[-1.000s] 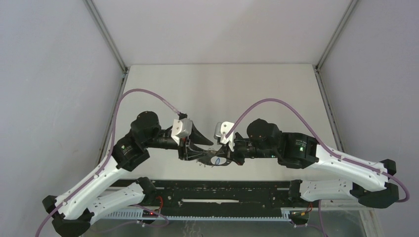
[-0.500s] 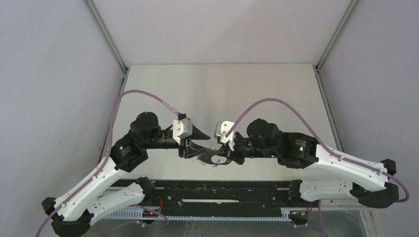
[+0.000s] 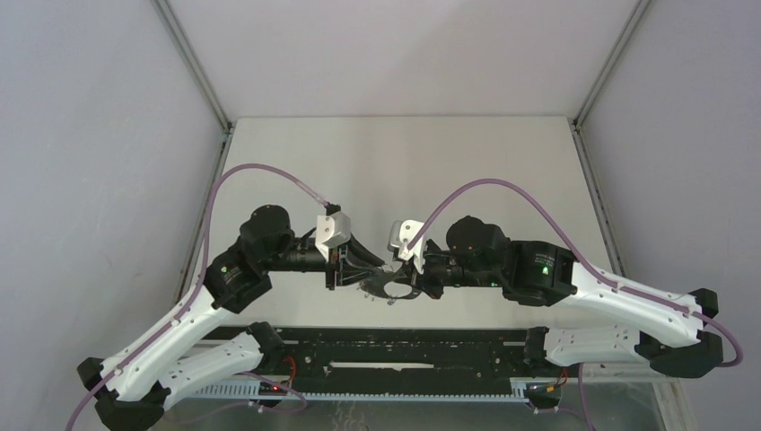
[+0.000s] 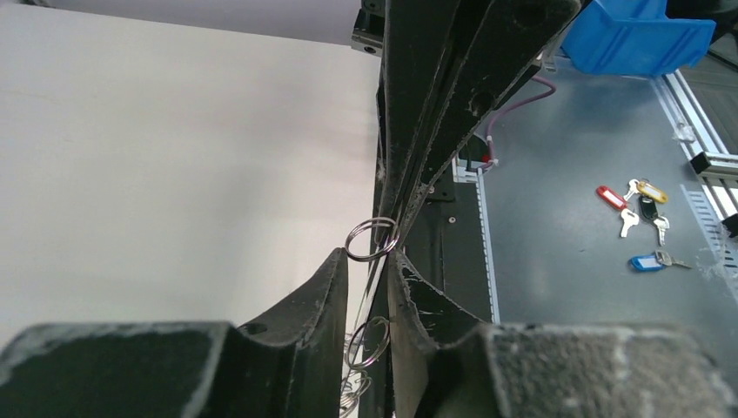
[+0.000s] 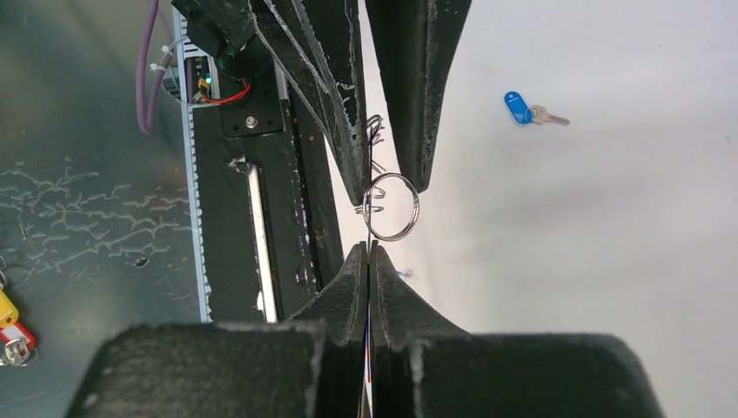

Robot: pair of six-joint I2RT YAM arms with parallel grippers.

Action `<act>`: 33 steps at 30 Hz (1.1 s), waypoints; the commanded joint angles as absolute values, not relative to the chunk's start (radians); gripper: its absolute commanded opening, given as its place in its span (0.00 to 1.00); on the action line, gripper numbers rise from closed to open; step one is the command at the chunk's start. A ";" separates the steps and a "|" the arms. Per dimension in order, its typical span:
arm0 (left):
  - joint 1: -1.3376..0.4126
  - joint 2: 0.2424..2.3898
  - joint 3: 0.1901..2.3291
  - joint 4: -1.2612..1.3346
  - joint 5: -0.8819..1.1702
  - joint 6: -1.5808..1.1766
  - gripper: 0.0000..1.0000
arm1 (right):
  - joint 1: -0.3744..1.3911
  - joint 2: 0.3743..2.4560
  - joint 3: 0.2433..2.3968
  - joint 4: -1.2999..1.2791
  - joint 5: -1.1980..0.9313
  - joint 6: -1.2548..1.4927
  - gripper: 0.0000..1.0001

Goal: Put the keys on the keyring

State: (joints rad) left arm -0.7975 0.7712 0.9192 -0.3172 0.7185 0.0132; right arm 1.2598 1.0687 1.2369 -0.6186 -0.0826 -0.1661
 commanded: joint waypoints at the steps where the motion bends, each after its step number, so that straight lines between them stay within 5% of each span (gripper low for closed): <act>1: -0.790 0.766 0.889 -0.306 0.650 0.035 0.27 | 1.279 1.057 1.271 -0.564 -0.090 -0.158 0.00; 7: -0.789 0.770 0.882 -0.306 0.504 0.063 0.28 | 1.285 1.055 1.271 -0.566 -0.077 -0.161 0.00; 14: -0.789 0.767 0.882 -0.354 0.594 0.040 0.24 | 1.285 1.055 1.271 -0.567 -0.059 -0.167 0.00; 18: -0.789 0.764 0.882 -0.349 0.672 -0.006 0.45 | 1.285 1.058 1.270 -0.562 -0.063 -0.170 0.00; 23: -0.784 0.763 0.882 -0.292 0.741 -0.096 0.59 | 1.285 1.063 1.270 -0.558 -0.067 -0.171 0.00; 33: -0.760 0.757 0.859 -0.206 0.701 -0.220 0.61 | 1.287 1.061 1.270 -0.558 -0.075 -0.172 0.00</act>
